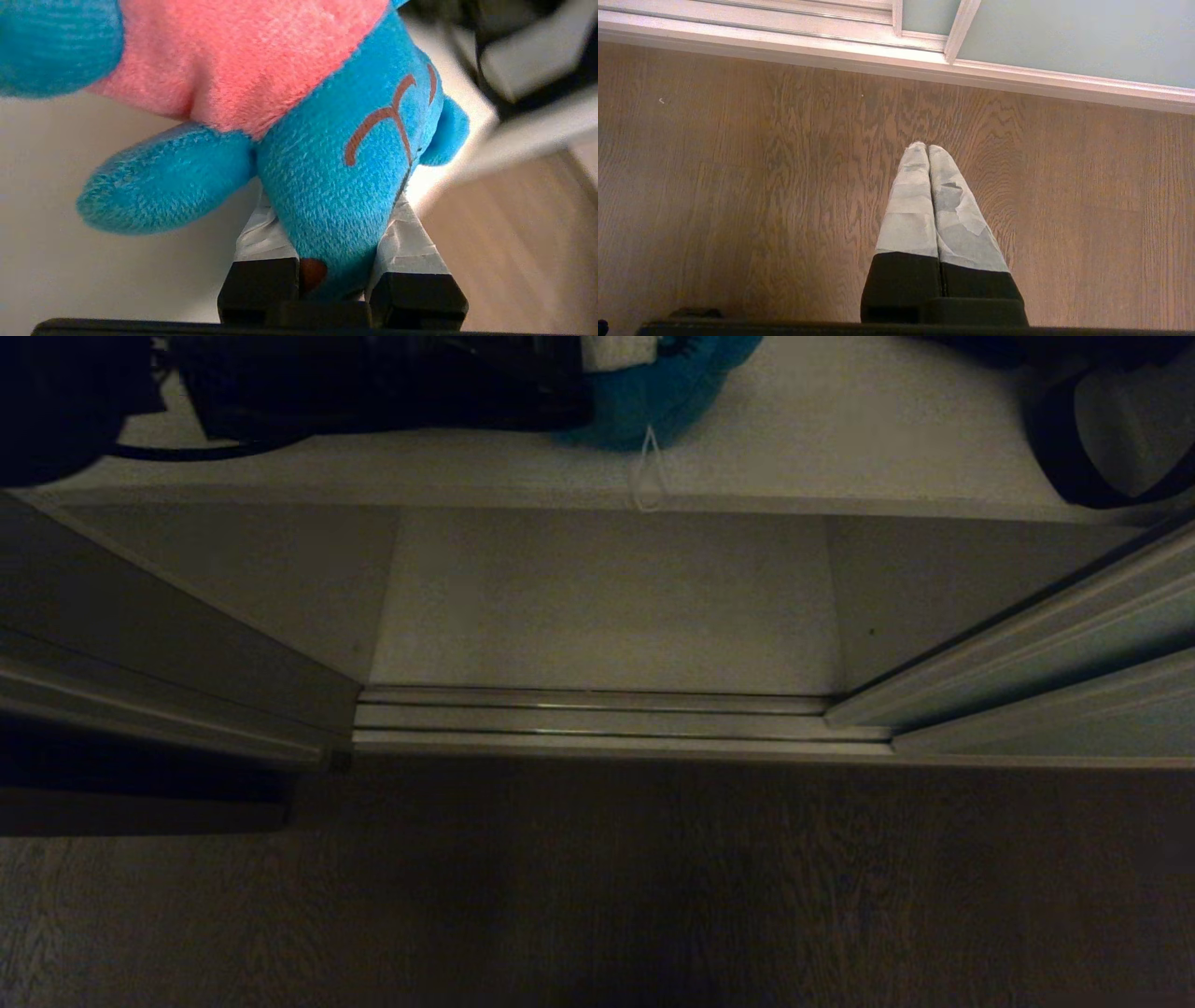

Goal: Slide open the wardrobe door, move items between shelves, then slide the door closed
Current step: Place the blue doll on the higher shelf

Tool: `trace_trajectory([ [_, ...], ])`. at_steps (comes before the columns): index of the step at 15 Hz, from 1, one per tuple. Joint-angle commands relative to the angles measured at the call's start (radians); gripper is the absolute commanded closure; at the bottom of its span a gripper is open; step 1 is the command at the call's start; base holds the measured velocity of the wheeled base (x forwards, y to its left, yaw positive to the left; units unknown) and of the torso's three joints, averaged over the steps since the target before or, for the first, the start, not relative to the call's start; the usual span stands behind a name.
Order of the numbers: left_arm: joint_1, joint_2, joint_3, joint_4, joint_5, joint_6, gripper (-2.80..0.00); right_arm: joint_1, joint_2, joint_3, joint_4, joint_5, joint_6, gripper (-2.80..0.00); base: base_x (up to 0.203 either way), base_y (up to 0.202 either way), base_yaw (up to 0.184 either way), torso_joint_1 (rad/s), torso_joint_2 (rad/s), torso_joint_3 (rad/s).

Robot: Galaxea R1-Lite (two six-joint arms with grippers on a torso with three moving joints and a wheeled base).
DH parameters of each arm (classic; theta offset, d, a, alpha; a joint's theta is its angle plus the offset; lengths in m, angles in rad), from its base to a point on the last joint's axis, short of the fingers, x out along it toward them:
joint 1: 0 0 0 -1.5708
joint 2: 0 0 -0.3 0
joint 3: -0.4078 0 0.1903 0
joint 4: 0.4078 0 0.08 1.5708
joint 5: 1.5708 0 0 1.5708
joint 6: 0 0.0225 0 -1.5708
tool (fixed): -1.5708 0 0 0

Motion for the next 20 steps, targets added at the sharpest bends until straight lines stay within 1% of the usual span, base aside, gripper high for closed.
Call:
trace_trajectory([
  [1, 0.009, 0.083, -0.051, -0.039, 0.002, -0.004, 0.0, 0.001, 0.0, 0.0, 0.0, 0.0, 0.0, 0.0, 0.0, 0.0, 0.0, 0.0, 0.0, 0.0],
  [4, 0.037, 0.092, -0.058, -0.098, 0.004, -0.001, 0.0, 0.0, 0.0, 0.0, 0.0, 0.0, 0.0, 0.0, 0.0, 0.0, 0.0, 0.0, 0.0, 0.0],
  [6, 0.053, 0.074, -0.06, -0.098, 0.004, 0.002, 0.0, 0.0, 0.0, 0.0, -0.001, 0.0, 0.0, 0.0, 0.0, 0.0, 0.0, 0.0, 0.0, 0.0],
  [10, 0.059, 0.053, -0.063, -0.093, 0.006, 0.002, 0.0, -0.001, 0.0, 0.0, 0.0, 0.0, 0.0, 0.0, 0.0, 0.0, 0.0, 0.0, 0.0, 0.0],
  [12, 0.059, 0.05, -0.064, -0.097, 0.033, 0.005, 0.0, 0.001, 0.0, 0.0, 0.0, 0.0, 0.0, 0.0, 0.0, 0.0, 0.0, 0.0, 0.0, 0.0],
  [13, 0.059, 0.051, -0.065, -0.099, 0.038, 0.007, -2.8, 0.0, 0.0, 0.0, -0.001, 0.0, 0.0, 0.0, 0.0, 0.0, 0.0, 0.0, 0.0, 0.0],
  [16, 0.059, 0.051, -0.063, -0.11, 0.036, 0.007, -2.8, 0.001, 0.0, 0.0, -0.001, 0.0, 0.0, 0.0, 0.0, 0.0, 0.0, 0.0, 0.0, 0.0],
  [20, 0.059, 0.058, -0.06, -0.193, 0.037, 0.005, -2.8, 0.001, 0.0, 0.0, 0.0, 0.0, 0.0, 0.0, 0.0, 0.0, 0.0, 0.0, 0.0, 0.0],
])
